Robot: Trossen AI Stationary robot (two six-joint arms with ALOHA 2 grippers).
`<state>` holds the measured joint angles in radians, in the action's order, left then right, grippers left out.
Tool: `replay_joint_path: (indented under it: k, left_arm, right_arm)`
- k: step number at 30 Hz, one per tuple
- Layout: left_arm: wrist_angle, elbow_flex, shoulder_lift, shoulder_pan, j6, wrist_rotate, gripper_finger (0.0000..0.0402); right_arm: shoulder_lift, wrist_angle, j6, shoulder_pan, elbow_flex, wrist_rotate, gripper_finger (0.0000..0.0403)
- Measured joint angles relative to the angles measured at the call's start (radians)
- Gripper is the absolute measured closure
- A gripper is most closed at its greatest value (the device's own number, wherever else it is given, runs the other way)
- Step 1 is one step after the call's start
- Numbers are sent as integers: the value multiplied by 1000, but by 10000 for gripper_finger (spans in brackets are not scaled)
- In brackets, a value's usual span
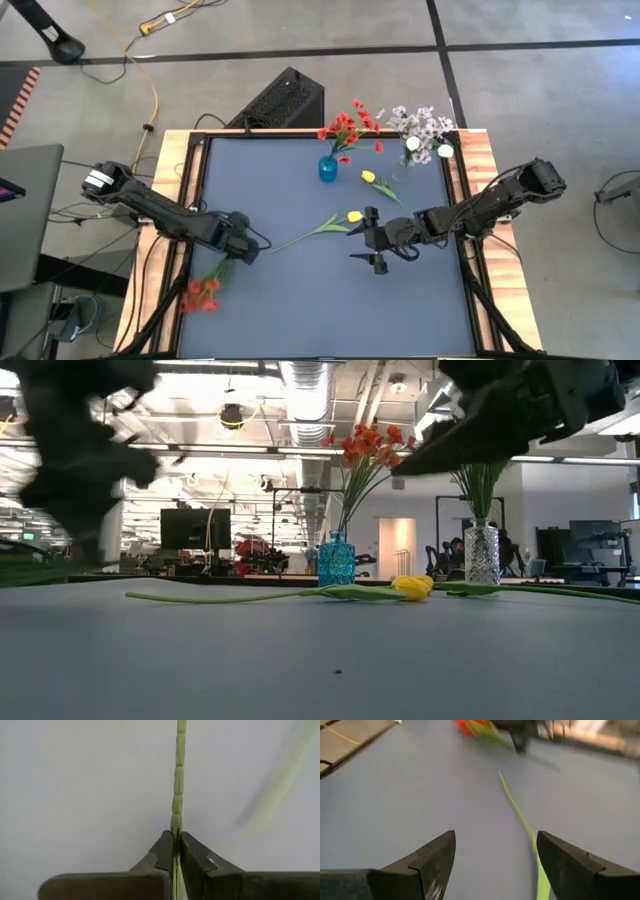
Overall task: Sort flowers into vase by color
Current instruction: Put the orange flowers into the blue vase
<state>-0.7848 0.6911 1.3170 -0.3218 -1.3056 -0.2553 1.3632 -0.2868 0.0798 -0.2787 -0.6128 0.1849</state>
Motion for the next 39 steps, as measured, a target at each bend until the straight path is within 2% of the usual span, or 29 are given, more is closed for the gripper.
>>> replay_joint_path:
  k: [2, 5, 9, 11, 13, 16, 19, 27, 32, 39]
  left_arm:
    - [128, 32, 0, 16, 110, -67, 399]
    - [359, 48, -1, 46, 314, -75, 399]
    - [722, 52, 9, 106, 530, 30, 400]
    - [823, 52, 14, 131, 581, 105, 401]
    - [896, 52, 28, 158, 588, 153, 401]
    - [893, 49, 42, 193, 567, 197, 401]
    - [937, 51, 84, 212, 493, 230, 401]
    - [1228, 53, 259, 213, 424, 364, 401]
    - [1256, 121, 365, 228, 399, 424, 401]
    - [1228, 222, 454, 237, 416, 520, 401]
  right_arm:
    - [0, -47, 87, -8, 0, -4, 97]
    - [0, -98, 262, -32, -1, -18, 97]
    - [0, -167, 560, -86, -1, -25, 97]
    - [0, -171, 661, -113, -3, 27, 97]
    - [0, -151, 727, -128, -18, 115, 97]
    - [0, -136, 791, -136, -53, 223, 97]
    - [0, -94, 825, -137, -97, 245, 97]
    - [2, 32, 894, -75, -129, 264, 97]
    - [68, 28, 948, -66, -130, 283, 97]
    - [201, 14, 1001, -94, -158, 481, 112]
